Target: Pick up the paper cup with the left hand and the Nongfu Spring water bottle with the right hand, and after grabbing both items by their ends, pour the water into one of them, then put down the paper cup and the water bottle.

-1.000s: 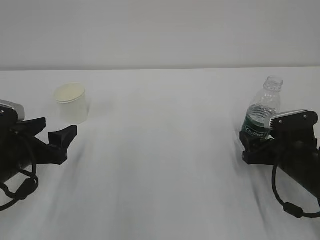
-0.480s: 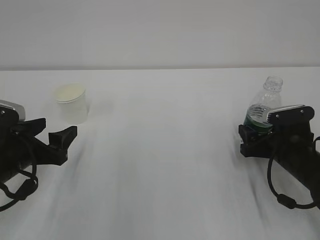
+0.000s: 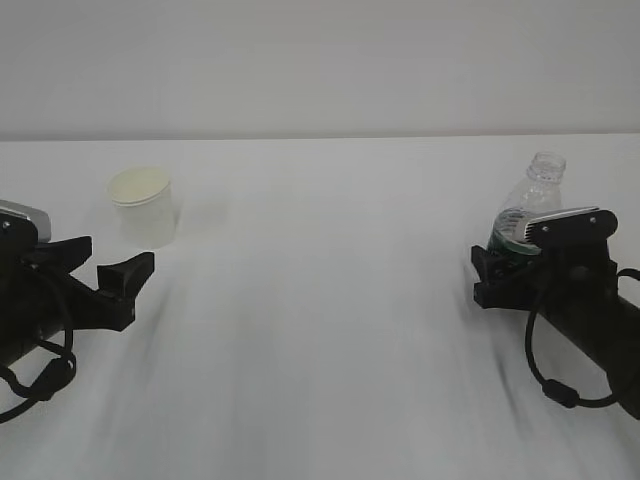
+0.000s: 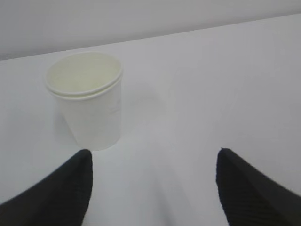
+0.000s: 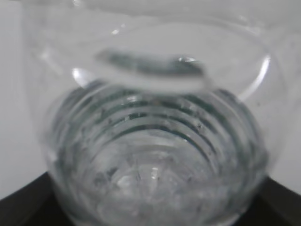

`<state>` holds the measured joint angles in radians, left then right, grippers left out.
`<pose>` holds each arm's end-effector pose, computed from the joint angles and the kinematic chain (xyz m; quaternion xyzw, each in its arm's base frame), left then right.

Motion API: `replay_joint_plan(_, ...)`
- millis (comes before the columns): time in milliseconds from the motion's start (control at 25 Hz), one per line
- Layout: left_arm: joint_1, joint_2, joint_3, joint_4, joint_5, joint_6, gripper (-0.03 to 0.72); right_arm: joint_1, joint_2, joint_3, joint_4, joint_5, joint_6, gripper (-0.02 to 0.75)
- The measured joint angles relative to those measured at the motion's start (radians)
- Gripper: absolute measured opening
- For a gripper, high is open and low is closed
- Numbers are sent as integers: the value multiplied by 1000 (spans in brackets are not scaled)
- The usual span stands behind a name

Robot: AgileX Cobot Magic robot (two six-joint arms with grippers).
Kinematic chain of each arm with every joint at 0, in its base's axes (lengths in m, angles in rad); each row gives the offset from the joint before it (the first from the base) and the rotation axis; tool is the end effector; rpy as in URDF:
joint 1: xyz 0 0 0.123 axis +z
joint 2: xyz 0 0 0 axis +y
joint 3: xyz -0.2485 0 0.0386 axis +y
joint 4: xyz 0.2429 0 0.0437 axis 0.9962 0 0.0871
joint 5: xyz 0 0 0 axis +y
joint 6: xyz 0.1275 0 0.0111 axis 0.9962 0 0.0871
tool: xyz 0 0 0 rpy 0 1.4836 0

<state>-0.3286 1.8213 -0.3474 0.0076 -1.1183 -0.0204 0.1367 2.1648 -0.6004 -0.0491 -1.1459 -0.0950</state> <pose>0.2736 -0.0942 0.0827 0.1254 0.7854 -0.1069 0.5966 0.3333 0.0516 0.0230 -0.1152 0.8059 0.0244 0.5803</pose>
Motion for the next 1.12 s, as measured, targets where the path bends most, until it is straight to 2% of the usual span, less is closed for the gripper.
replay_joint_plan(480,0,0,0,0,9,0,587,0,13,-32,0,-2,0,594)
replay_joint_plan(720,0,0,0,0,9,0,587,0,13,-33,-2,-2,1,522)
replay_joint_plan(1120,0,0,0,0,9,3,587,0,13,-33,-19,-2,3,504)
